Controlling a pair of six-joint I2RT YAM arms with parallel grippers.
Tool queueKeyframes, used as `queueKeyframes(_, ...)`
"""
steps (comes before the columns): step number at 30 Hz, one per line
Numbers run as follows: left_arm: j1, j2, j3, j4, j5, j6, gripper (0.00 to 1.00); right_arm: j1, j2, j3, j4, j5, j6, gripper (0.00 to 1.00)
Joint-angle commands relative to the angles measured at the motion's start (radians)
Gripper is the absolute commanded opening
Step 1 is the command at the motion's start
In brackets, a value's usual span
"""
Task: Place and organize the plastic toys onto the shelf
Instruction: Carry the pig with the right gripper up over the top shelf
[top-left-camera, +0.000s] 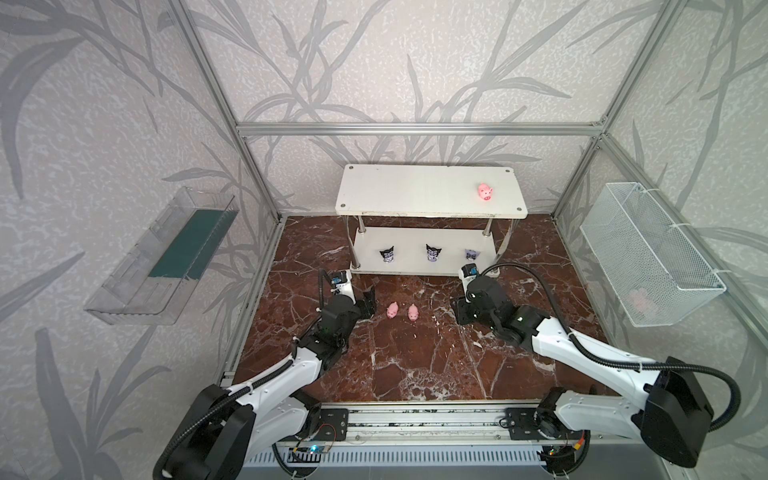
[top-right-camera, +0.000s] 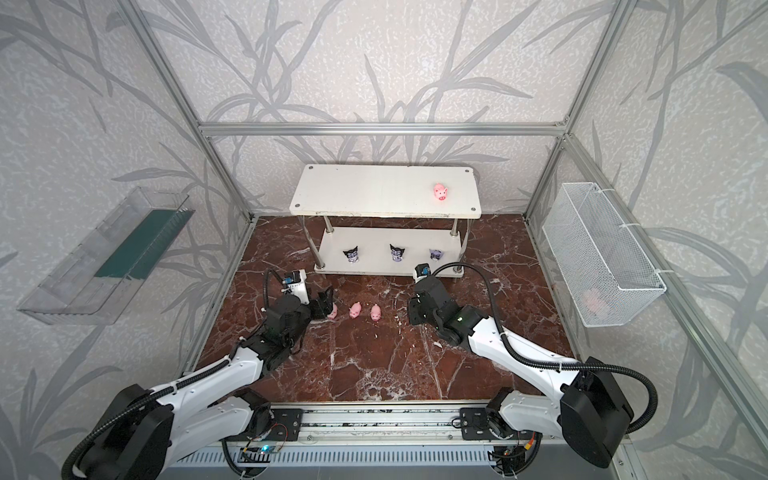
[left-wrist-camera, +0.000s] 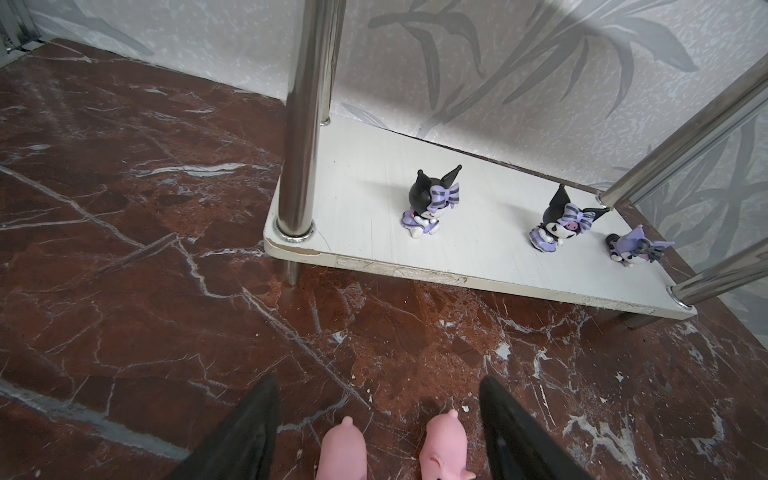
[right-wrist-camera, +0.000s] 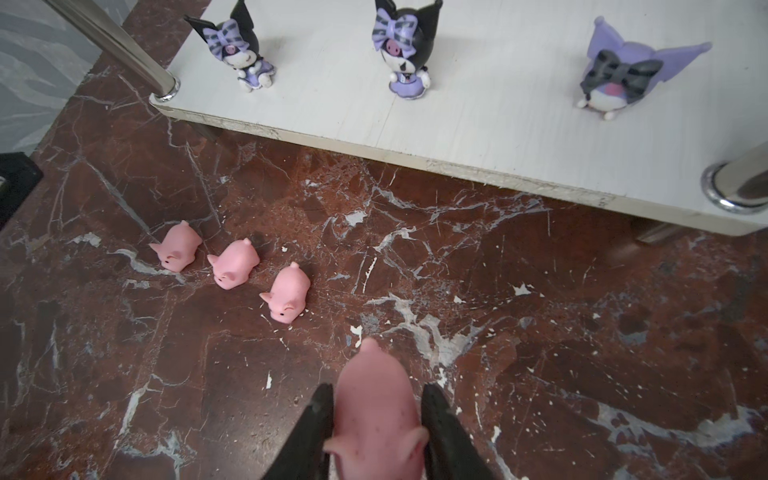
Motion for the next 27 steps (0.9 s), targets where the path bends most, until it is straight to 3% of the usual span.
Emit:
queueKeyframes(1,0.004,-0.014,-0.002,-0.009,-0.004,-0.007,0.74,-0.004,-0.03,0.059,-0.018,-0.011,-0.013,0.35)
queueKeyframes(15,0.005,-0.007,0.002,-0.007,-0.002,-0.006,0.74,-0.005,-0.14,0.308,-0.175,0.022,-0.115,0.31)
queueKeyframes(27,0.005,-0.002,-0.004,-0.002,0.002,-0.01,0.74,-0.004,-0.025,0.682,-0.238,0.077,-0.255,0.31)
